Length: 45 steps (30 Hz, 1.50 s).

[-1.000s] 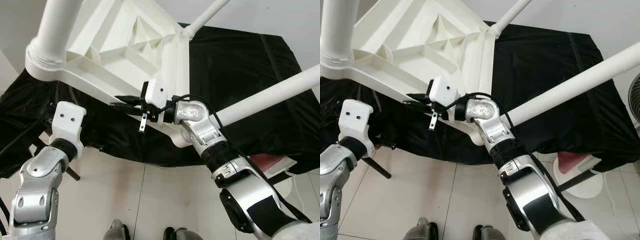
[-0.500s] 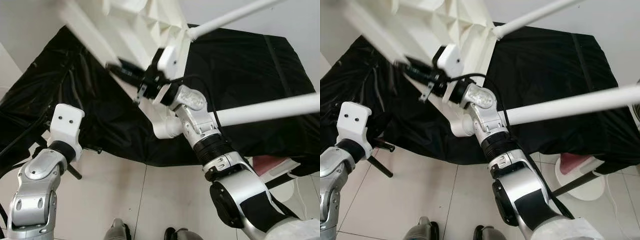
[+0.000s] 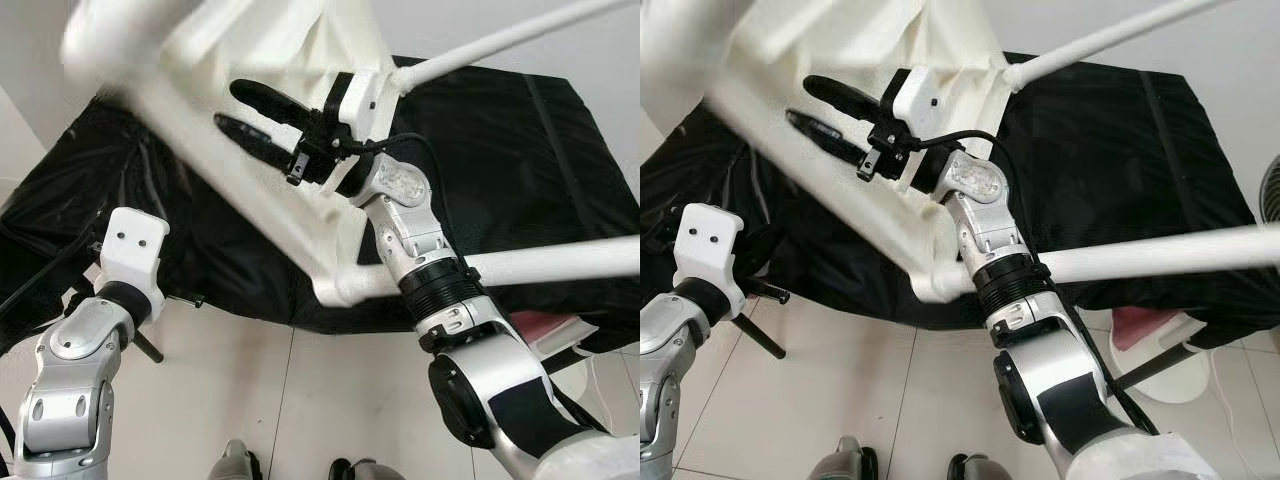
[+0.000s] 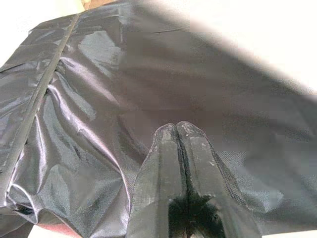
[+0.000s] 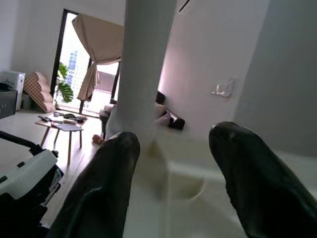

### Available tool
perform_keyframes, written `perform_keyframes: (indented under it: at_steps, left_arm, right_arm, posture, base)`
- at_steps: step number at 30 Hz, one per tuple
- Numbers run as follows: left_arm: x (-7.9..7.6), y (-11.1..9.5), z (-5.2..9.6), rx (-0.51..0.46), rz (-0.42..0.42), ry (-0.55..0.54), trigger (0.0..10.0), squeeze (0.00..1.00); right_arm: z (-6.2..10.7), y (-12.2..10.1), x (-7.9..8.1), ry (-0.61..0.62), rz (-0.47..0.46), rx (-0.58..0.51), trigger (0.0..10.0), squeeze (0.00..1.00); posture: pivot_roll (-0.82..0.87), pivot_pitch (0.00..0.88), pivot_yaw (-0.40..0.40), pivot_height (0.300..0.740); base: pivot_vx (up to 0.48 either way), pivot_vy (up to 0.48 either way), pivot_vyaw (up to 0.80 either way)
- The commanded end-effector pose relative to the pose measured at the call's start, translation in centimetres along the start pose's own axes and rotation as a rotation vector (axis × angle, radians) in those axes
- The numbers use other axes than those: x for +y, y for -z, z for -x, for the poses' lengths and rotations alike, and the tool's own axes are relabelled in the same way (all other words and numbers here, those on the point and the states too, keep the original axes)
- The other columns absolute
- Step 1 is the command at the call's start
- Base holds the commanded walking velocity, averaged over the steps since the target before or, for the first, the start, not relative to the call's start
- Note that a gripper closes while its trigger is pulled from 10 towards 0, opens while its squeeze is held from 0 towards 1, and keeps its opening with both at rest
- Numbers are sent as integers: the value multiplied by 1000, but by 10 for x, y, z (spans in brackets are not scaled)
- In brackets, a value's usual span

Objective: Building children table

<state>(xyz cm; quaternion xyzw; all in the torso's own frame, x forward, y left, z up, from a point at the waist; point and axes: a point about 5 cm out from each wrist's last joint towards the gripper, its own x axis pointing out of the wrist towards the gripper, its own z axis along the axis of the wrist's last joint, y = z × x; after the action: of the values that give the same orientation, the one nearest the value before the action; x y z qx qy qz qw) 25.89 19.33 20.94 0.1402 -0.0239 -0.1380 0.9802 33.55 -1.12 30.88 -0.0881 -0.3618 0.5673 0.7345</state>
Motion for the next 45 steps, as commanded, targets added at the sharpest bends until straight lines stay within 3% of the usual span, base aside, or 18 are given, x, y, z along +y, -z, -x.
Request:
perform_keyframes:
  at_steps: [1, 3, 4, 17, 22, 25, 26, 27, 28, 30, 31, 32, 33, 38, 39, 45]
  left_arm:
    - [4, 0, 3, 8, -15, -81, 10000, 0]
    - [4, 0, 3, 7, -15, -81, 10000, 0]
    - [4, 0, 3, 7, -15, -80, 10000, 0]
    - [4, 0, 2, 6, -16, -78, 10000, 0]
    - [4, 0, 4, 16, -62, -61, 10000, 0]
    - [3, 1, 6, 24, -70, -43, 10000, 0]
    - [-2, 3, 14, 37, -79, 26, 10000, 0]
    - [-5, 3, 20, 50, -81, 78, 10000, 0]
    - [-7, 3, 25, 57, -79, 120, 10000, 0]
    - [-7, 3, 25, 57, -79, 120, 10000, 0]
    - [-7, 2, 29, 62, -93, 144, 10000, 0]
    - [-7, 2, 29, 62, -93, 144, 10000, 0]
    - [-7, 2, 31, 64, -101, 150, 10000, 0]
    - [-7, 0, 36, 71, -130, 179, 10000, 0]
    - [-8, -2, 39, 75, -135, 190, 10000, 0]
    - [-8, 0, 44, 87, -137, 184, 10000, 0]
  right_arm:
    - [-3, -4, 0, -21, 6, -8, 10000, 1000]
    - [-3, -4, 0, -22, 5, -9, 10000, 1000]
    - [-4, -5, 0, -23, 3, -8, 10000, 0]
    - [1, 0, 4, -85, 48, 52, 10000, 0]
    - [17, 17, 26, -309, 215, 258, 10000, 0]
    - [22, 22, 31, -350, 245, 297, 10000, 0]
    - [29, 28, 41, -383, 245, 337, 10000, 0]
    - [35, 32, 49, -410, 244, 366, 10000, 43]
    - [40, 34, 58, -447, 232, 393, 10000, 604]
    - [40, 34, 58, -447, 232, 393, 10000, 604]
    - [45, 36, 64, -482, 227, 418, 10000, 863]
    - [45, 36, 64, -482, 227, 418, 10000, 863]
    - [47, 37, 68, -500, 220, 444, 10000, 1000]
    - [49, 41, 73, -531, 259, 483, 10000, 1000]
    - [51, 45, 77, -559, 304, 534, 10000, 0]
    - [54, 63, 85, -636, 389, 715, 10000, 0]
  posture:
    - [69, 135, 26, 740]
    - [69, 135, 26, 740]
    - [65, 135, 28, 740]
    - [65, 135, 28, 740]
    - [63, 140, 22, 740]
    - [63, 142, 20, 740]
    - [65, 145, 17, 740]
    - [65, 145, 17, 740]
    - [65, 148, 16, 740]
    - [65, 148, 16, 740]
    - [65, 148, 16, 740]
    - [65, 148, 16, 740]
    - [63, 150, 16, 740]
    - [61, 150, 14, 740]
    - [62, 150, 13, 740]
    - [64, 148, 8, 740]
  base:
    - [0, 0, 0]
    - [0, 0, 0]
    - [0, 0, 0]
    - [0, 0, 0]
    - [0, 0, 0]
    - [0, 0, 0]
    - [0, 0, 0]
    - [0, 0, 0]
    - [0, 0, 0]
    - [0, 0, 0]
    - [0, 0, 0]
    - [0, 0, 0]
    - [0, 0, 0]
    - [0, 0, 0]
    - [0, 0, 0]
    - [0, 0, 0]
